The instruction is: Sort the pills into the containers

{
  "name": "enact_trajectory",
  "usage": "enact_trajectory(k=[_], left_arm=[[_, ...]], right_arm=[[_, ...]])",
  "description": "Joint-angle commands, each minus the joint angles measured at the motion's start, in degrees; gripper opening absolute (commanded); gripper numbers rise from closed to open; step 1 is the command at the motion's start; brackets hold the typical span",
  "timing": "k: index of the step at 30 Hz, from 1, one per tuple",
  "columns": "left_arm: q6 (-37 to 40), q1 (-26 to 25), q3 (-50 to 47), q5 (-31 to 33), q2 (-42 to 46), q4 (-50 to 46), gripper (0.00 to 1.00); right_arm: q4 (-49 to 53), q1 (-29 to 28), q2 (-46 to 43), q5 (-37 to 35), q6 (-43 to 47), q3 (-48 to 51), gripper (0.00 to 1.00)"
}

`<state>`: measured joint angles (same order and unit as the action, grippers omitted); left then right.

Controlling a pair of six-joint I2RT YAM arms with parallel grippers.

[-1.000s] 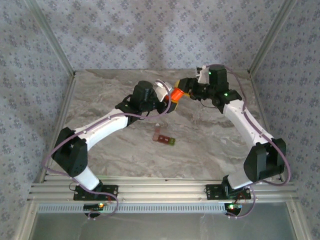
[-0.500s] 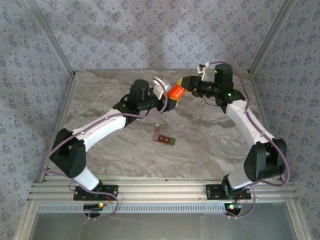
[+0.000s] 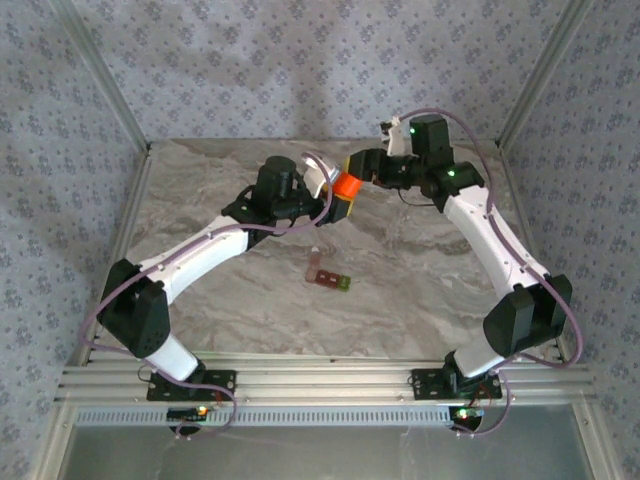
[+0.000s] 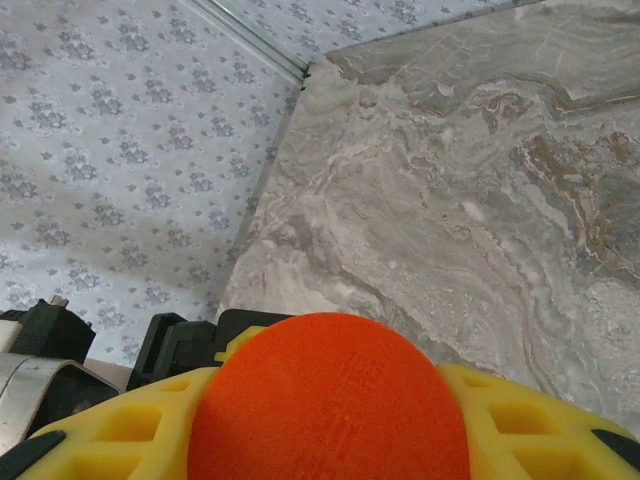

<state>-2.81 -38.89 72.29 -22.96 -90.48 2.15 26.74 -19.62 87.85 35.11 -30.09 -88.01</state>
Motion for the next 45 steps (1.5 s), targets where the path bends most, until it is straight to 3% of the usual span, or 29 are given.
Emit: enact_trajectory(k=[1, 6, 9, 10, 13, 17, 24, 29, 39, 43, 45], left_arm=[[1.28, -0.5, 2.15, 0.83, -1.63, -1.93, 0.23], [1.59, -0.69, 2.23, 0.99, -1.98, -2.24, 0.32], [1.82, -0.77, 2.15, 1.0, -2.22, -2.17, 0.32], [1.84, -0.83, 2.15, 1.1, -2.2, -2.2, 0.29], [1.7, -1.0, 1.98, 1.3, -2.28, -1.64, 0.0], [1.32, -1.02, 1.68, 1.86, -1.99, -0.86, 0.0], [0.95, -0.88, -0.53, 3.1, -1.03, 1.89, 0.0], [1.31, -0.76, -0.81, 3.54, -0.84, 2.24, 0.0], [1.35, -0.76, -0.07, 3.19, -1.53, 2.77, 0.0], [1.41, -0.81, 0.15, 3.26, -1.48, 2.68, 0.0], [1.54, -0.75, 0.14, 3.1, -1.41, 2.54, 0.0]], right_arm=[[2.98, -2.61, 0.3, 1.3, 0.52, -2.17, 0.35], [2.18, -3.22, 0.31, 1.6, -0.38, -1.74, 0.34], [1.49, -3.5, 0.47, 1.88, -1.15, -1.64, 0.33], [1.43, -3.57, 0.62, 1.97, -1.37, -1.64, 0.33], [0.71, -3.76, 0.75, 2.38, -2.06, -1.38, 0.33], [-0.12, -3.65, 1.03, 3.33, -3.64, -1.25, 0.36], [-4.79, 0.15, 0.07, 4.13, -10.56, -1.29, 0.69], [-7.43, 2.3, -1.31, 4.66, -12.63, -1.38, 0.77], [-3.12, 0.6, -0.41, 3.07, -10.23, -1.55, 0.77], [-1.86, -0.06, 0.04, 2.59, -9.18, -1.47, 0.7], [-1.23, -0.16, 0.17, 2.5, -8.63, -1.55, 0.61]])
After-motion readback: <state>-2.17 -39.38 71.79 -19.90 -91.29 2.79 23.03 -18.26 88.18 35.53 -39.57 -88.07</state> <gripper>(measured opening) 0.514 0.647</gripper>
